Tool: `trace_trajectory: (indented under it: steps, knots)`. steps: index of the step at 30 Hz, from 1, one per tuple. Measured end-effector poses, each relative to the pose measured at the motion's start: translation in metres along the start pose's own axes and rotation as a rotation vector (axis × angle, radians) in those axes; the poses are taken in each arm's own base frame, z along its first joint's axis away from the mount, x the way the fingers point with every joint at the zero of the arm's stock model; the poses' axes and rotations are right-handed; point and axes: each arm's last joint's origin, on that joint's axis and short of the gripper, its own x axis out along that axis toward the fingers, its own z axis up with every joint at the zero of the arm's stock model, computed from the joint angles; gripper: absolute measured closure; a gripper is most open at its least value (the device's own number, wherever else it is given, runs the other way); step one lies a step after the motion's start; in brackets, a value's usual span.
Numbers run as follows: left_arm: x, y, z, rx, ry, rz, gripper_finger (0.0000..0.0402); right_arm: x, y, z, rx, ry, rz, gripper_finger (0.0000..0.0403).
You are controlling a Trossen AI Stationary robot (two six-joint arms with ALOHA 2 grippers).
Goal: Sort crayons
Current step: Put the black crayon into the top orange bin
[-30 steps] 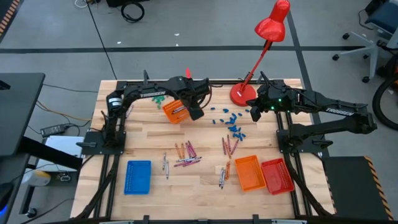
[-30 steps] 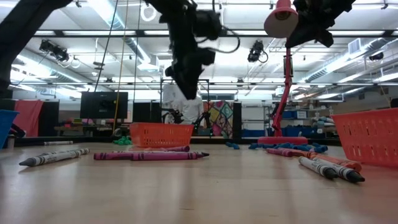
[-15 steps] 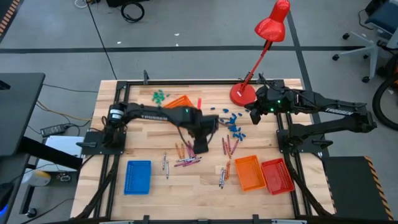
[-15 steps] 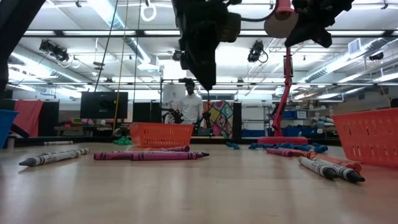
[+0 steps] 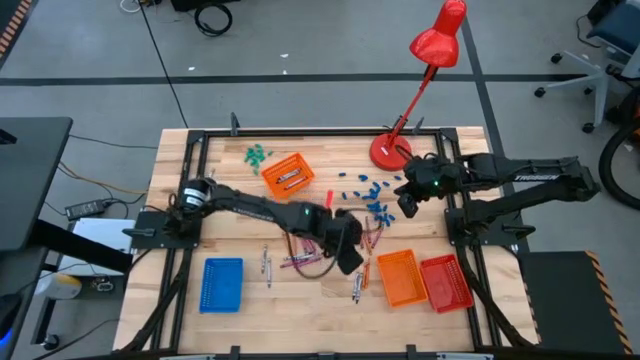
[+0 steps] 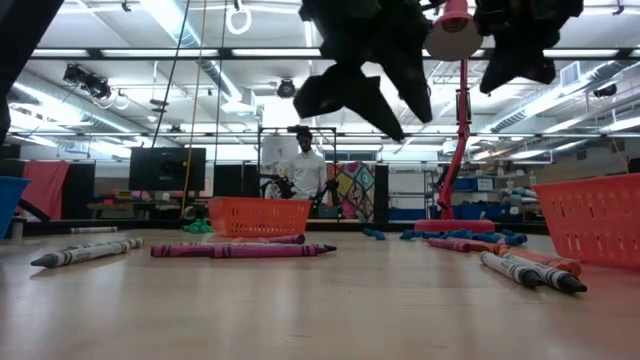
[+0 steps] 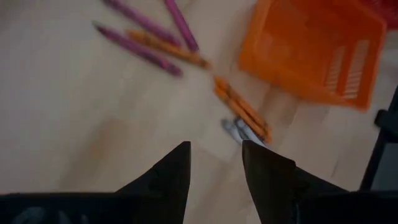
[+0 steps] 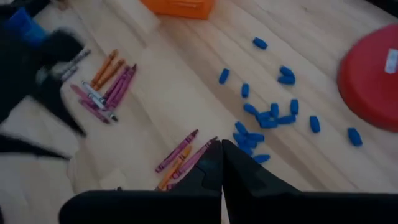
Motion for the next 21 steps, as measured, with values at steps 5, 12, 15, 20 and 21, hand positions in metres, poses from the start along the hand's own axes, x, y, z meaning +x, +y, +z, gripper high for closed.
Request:
trace_trajectory:
  steps: [5,12,15,20,21]
  knots:
    - [0.029,-0.018,-0.032,-0.098,0.022,0.052,0.0244,-0.007,0.002,-0.008,0.000,0.005,-0.002,0.0395]
    - [0.052,-0.034,-0.059,-0.197,0.062,0.073,0.0258,-0.008,0.008,-0.010,-0.025,-0.031,0.002,0.0395]
    - [0.049,-0.042,-0.059,-0.213,0.032,0.053,0.0269,-0.009,0.010,-0.010,-0.028,-0.038,0.021,0.0395]
    - [0.048,-0.050,-0.053,-0.245,-0.024,0.051,0.0280,-0.011,0.015,-0.015,-0.018,-0.023,0.052,0.0395]
    - [0.047,-0.054,-0.050,-0.253,-0.039,0.034,0.0282,-0.012,0.016,-0.016,-0.023,-0.022,0.055,0.0395]
